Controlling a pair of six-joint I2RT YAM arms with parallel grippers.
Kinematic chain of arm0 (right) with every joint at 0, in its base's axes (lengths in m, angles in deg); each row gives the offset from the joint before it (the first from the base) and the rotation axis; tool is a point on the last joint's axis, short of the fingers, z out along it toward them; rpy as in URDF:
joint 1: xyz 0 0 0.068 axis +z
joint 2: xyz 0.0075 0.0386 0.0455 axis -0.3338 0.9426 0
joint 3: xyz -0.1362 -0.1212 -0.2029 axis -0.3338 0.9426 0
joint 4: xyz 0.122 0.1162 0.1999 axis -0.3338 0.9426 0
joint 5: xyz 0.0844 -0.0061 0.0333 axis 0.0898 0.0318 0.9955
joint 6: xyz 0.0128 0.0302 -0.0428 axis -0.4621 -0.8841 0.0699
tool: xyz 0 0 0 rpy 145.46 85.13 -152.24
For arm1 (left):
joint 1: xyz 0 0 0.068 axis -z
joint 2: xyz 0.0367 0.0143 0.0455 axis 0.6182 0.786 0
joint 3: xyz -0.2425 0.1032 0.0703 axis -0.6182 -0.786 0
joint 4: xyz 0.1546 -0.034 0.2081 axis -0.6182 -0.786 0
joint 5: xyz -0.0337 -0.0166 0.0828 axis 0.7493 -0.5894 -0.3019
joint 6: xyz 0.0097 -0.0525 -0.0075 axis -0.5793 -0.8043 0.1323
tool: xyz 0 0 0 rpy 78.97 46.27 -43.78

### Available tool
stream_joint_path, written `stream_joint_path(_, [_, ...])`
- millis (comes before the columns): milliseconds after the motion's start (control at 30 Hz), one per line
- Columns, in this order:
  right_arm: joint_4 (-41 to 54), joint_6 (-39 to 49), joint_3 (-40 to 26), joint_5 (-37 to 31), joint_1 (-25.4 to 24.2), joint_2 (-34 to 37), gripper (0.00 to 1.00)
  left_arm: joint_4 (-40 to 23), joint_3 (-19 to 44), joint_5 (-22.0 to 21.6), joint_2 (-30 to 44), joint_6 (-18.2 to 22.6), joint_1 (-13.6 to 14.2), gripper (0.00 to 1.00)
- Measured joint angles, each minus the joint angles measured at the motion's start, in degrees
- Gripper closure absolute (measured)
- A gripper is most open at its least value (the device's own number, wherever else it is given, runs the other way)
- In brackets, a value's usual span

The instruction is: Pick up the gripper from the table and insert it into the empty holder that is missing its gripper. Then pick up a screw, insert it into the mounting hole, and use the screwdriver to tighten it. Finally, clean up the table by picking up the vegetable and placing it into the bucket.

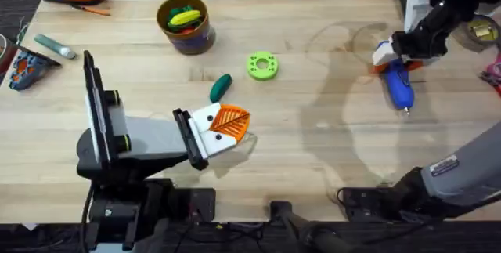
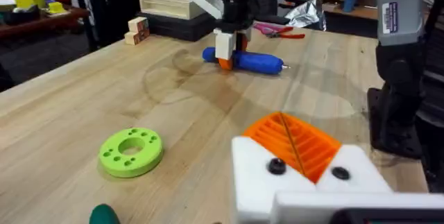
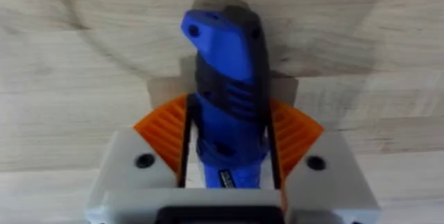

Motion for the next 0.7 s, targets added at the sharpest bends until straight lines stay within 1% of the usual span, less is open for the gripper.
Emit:
stream_joint_path(133, [0.0,0.0,0.0,-0.1,0.0,0.0,0.523,0.0,0.0,0.0,0.0,0.0,0.0,0.987])
stream_joint_path(300, [0.0,0.0,0.0,-0.1,0.0,0.0,0.568,0.0,0.0,0.0,0.0,0.0,0.0,0.987])
stream_joint_path(400, [0.0,0.0,0.0,-0.3,0.0,0.0,0.620,0.0,0.0,0.0,0.0,0.0,0.0,0.987])
stream_joint_path(467, [0.1,0.2,0.0,-0.3,0.0,0.0,0.676,0.0,0.0,0.0,0.0,0.0,0.0,0.987])
stream_joint_path(600, [0.2,0.3,0.0,-0.5,0.0,0.0,0.735,0.0,0.0,0.0,0.0,0.0,0.0,0.987])
stream_joint_path(700, [0.1,0.5,0.1,-0.6,0.0,0.0,0.861,0.0,0.0,0.0,0.0,0.0,0.0,0.987])
